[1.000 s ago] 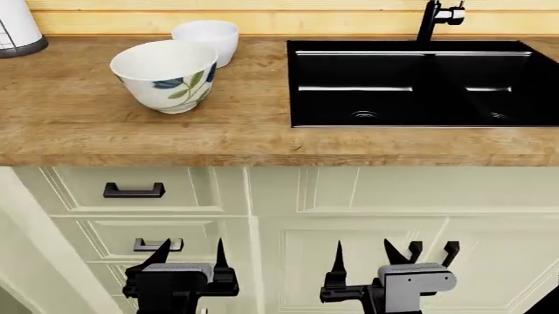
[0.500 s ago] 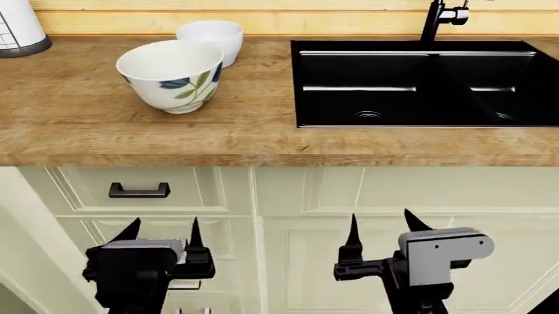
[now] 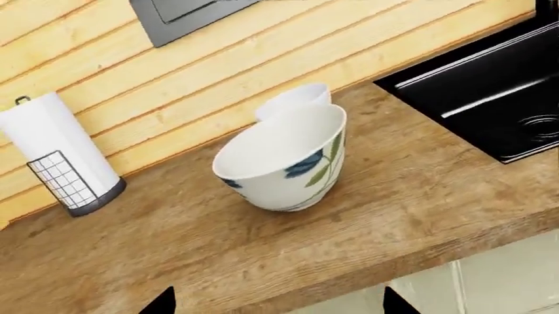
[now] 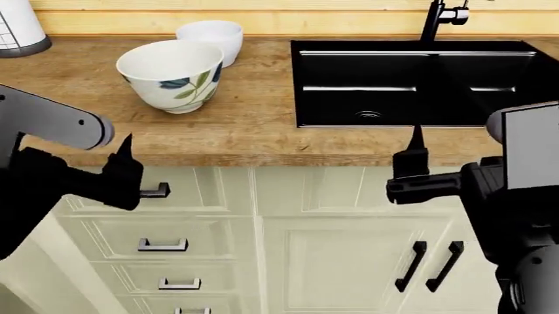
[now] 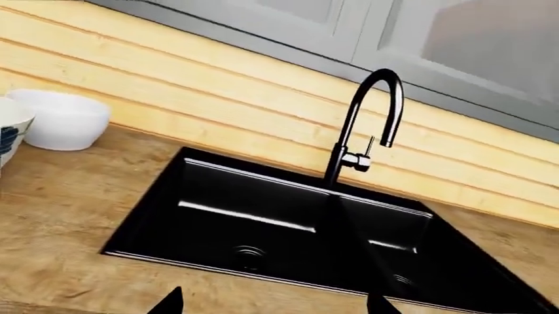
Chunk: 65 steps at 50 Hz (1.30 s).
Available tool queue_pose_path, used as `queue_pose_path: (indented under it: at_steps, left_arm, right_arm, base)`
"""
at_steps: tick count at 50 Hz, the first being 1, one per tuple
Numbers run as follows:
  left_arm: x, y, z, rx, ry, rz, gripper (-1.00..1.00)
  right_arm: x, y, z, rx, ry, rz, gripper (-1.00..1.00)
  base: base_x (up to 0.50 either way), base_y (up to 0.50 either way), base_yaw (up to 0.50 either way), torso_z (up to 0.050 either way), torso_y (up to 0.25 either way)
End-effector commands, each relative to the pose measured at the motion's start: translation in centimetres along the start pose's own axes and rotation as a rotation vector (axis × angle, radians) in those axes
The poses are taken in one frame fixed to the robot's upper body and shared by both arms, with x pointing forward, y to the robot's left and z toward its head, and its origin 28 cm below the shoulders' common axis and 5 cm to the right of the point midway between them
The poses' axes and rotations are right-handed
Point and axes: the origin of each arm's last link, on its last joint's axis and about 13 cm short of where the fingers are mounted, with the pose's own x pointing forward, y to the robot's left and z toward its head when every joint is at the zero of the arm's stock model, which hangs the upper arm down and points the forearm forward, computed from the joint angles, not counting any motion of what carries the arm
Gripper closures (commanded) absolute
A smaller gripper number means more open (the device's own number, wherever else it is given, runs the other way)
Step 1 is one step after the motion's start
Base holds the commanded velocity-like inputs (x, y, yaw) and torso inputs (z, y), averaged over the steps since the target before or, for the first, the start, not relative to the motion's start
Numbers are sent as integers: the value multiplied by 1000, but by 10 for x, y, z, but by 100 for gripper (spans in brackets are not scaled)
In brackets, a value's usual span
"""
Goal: Stack the bowls in the sink.
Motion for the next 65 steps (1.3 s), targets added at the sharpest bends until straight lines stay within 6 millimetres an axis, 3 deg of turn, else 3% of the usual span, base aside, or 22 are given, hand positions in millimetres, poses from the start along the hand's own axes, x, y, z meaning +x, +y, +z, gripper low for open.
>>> queue_pose_path:
  at_steps: [1, 15, 27, 48, 65]
  left_arm:
    - [-30, 32, 32, 241, 121, 52, -100]
    - [-36, 39, 43, 203, 71, 73, -100]
    - [-40, 42, 50, 202, 57, 82, -100]
    - [-41, 42, 55, 210, 52, 85, -100]
    - [-41, 42, 63, 222, 41, 80, -100]
  right_arm:
    - [-7, -14, 24, -154, 5, -68, -100]
    - [2, -8, 29, -106, -22, -48, -100]
    - [4, -4, 31, -96, -48, -20, -100]
    - [5, -5, 31, -64, -44, -25, -100]
    - [4, -10, 35, -34, -46, -56, -100]
  base:
    - [0, 0, 0, 0, 0]
    - [0, 16, 0, 0, 0]
    - [45, 500, 0, 0, 0]
    - [449, 296, 0, 0, 0]
    - [500, 68, 0, 0, 1]
